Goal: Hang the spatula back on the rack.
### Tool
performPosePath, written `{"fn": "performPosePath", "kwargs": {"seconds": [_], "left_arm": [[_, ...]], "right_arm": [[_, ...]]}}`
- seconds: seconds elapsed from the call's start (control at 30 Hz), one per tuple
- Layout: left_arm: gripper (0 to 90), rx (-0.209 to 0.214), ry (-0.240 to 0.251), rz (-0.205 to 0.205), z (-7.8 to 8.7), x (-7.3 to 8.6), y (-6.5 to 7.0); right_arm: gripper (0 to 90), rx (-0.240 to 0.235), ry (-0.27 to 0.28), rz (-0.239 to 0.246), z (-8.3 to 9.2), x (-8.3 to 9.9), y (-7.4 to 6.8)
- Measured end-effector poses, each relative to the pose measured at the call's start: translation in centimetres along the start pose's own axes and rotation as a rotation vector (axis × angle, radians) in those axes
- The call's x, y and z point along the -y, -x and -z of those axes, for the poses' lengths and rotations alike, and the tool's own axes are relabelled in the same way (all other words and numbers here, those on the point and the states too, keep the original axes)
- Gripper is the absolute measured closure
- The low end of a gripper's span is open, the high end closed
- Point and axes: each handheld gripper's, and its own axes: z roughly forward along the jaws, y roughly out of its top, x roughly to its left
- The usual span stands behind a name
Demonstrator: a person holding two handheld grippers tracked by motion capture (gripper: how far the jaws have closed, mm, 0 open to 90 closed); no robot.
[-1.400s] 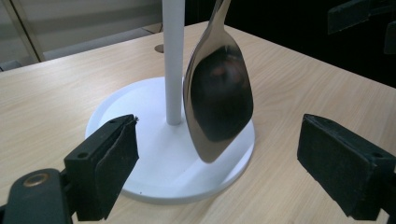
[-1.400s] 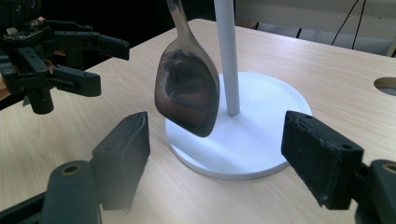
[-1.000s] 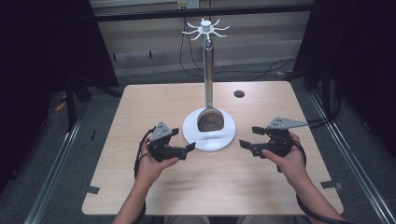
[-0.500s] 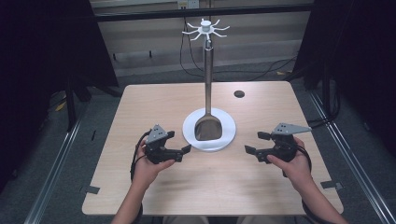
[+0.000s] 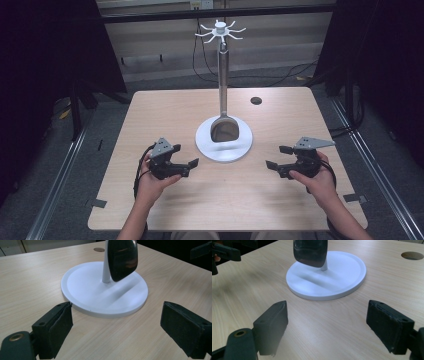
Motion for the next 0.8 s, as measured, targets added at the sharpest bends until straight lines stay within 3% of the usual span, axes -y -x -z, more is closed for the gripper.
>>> {"fn": "performPosePath", "kwargs": {"seconds": [0.17,0.8], "left_arm": [[10.6,-0.003,-0.014,-0.017,0.1,0.3,-0.2],[10.4,0.002,-0.048,0.000,-0.2,1.5,-0.3]], "right_arm": [[17.1,0.007,-0.009,0.003,0.1,0.7,0.3],[15.6,0.025,-0.051,0.031,0.4,3.0,1.2]]}}
